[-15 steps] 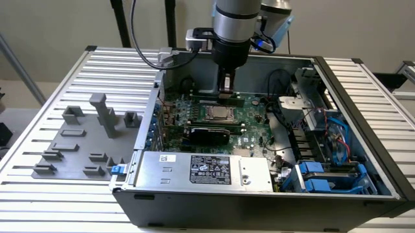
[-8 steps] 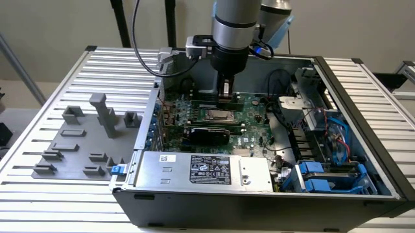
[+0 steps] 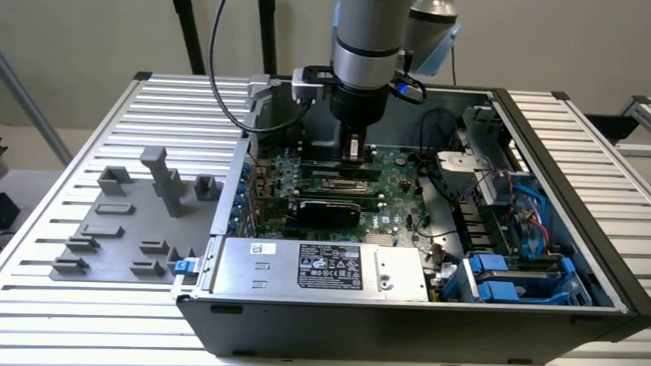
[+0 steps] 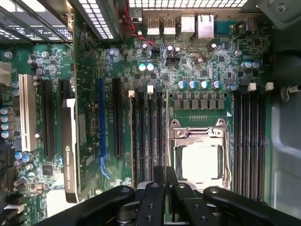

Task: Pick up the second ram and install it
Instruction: 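Insert the second ram into the second slot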

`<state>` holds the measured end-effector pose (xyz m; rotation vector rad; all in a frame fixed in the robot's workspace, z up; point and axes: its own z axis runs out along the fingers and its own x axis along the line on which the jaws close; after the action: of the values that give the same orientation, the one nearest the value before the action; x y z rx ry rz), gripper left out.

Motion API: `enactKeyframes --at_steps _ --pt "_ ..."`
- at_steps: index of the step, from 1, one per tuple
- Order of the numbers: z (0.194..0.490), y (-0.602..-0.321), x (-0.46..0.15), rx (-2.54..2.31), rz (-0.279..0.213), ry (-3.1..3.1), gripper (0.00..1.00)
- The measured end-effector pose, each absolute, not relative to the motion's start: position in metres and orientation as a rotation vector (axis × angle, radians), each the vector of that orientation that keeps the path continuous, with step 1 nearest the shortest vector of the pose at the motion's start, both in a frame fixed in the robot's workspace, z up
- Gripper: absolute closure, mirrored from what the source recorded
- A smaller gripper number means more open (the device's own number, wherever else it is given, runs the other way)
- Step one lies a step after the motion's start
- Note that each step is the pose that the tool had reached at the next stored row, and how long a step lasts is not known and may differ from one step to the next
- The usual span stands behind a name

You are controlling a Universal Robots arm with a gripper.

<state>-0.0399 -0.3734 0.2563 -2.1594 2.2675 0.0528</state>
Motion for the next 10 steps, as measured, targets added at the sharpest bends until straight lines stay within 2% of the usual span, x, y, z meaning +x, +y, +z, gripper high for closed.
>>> enactKeyframes --at_steps 10 --pt "0.243 -0.380 -0.037 -2.161 0.049 2.267 1.00"
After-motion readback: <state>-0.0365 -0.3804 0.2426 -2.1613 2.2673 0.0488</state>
